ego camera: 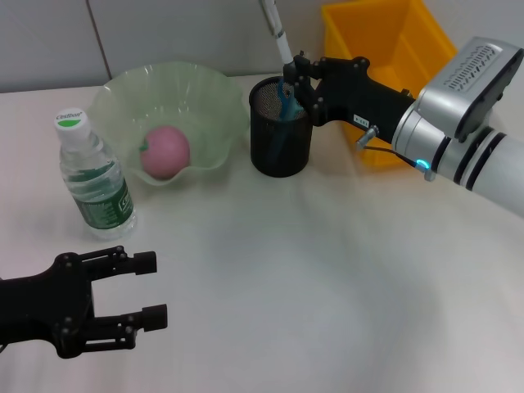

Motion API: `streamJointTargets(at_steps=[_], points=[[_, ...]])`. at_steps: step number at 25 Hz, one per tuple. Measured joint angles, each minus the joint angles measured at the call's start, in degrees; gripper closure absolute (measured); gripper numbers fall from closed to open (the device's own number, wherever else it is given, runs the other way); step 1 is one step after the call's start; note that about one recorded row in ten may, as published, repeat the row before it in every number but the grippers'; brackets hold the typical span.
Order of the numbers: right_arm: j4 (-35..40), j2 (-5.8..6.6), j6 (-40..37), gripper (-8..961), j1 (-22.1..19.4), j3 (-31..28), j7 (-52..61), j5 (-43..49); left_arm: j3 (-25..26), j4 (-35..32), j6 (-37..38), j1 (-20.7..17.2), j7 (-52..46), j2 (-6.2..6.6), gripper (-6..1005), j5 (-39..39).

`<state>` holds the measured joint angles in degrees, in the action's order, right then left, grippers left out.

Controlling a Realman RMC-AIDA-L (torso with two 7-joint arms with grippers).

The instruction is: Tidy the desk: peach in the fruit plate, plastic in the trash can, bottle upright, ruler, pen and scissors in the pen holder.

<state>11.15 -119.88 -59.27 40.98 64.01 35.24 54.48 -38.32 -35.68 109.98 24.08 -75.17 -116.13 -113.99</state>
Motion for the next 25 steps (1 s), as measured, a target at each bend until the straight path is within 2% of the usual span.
streamJointTargets(at_steps=[6, 11, 21, 25], points=[[0.22, 0.0, -2.57, 790, -2.39, -0.67, 0.39, -1.55, 0.0, -0.01, 0.57, -0.43, 0.03, 0.23, 204, 0.61], [0.3, 0.13, -3.62, 612, -3.09, -0.61, 0.43, -2.51, 0.06, -0.4, 1.43, -1.08, 0.98, 0.3, 204, 1.3], [0.44, 0.18, -6.58, 374, -3.88, -0.59, 0.58, -2.72, 0.18, -1.01, 2.64, -2.54, 1.5, 0.19, 204, 2.6], [0.5, 0.18, -7.52, 228, -3.99, -0.61, 0.61, -2.86, 0.18, -1.56, 2.86, -2.9, 1.53, -0.02, 204, 2.72]])
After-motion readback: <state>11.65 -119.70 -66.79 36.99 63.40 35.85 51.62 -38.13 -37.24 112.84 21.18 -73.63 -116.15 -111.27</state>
